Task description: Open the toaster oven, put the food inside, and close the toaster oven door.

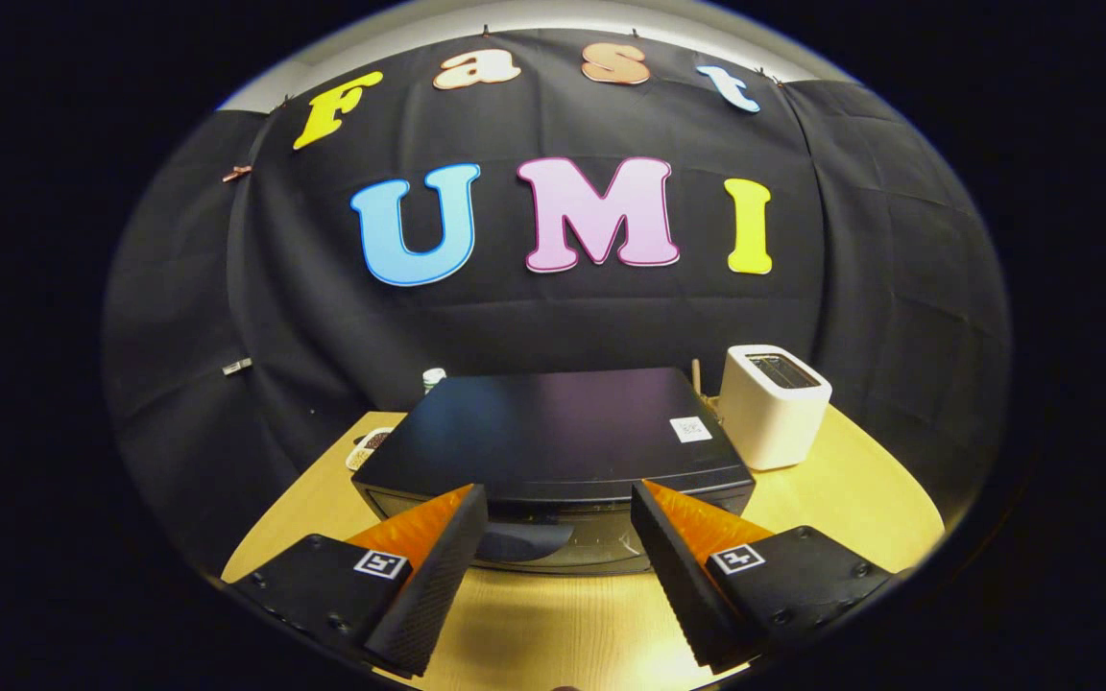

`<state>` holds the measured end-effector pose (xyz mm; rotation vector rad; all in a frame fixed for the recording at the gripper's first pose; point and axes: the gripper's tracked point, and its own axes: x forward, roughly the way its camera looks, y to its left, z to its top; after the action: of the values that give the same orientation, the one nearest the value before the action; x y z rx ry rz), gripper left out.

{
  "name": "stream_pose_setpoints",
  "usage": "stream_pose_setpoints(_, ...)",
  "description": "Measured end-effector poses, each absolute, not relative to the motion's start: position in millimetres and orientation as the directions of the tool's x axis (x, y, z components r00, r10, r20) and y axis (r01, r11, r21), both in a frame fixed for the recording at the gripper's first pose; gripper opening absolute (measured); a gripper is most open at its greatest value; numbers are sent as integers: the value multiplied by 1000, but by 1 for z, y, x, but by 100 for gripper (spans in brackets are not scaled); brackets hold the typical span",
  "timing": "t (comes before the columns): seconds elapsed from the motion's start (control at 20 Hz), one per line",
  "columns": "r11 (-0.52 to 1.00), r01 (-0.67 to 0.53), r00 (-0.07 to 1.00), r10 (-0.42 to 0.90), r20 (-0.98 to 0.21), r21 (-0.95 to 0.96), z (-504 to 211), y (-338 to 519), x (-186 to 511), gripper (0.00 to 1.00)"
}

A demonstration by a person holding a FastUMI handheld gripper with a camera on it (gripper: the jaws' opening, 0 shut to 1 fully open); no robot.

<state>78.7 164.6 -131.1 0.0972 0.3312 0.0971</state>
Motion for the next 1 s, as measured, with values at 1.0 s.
stream_pose_setpoints(1.0, 987, -79, 871, 135, -473, 136, -180, 193, 70, 99)
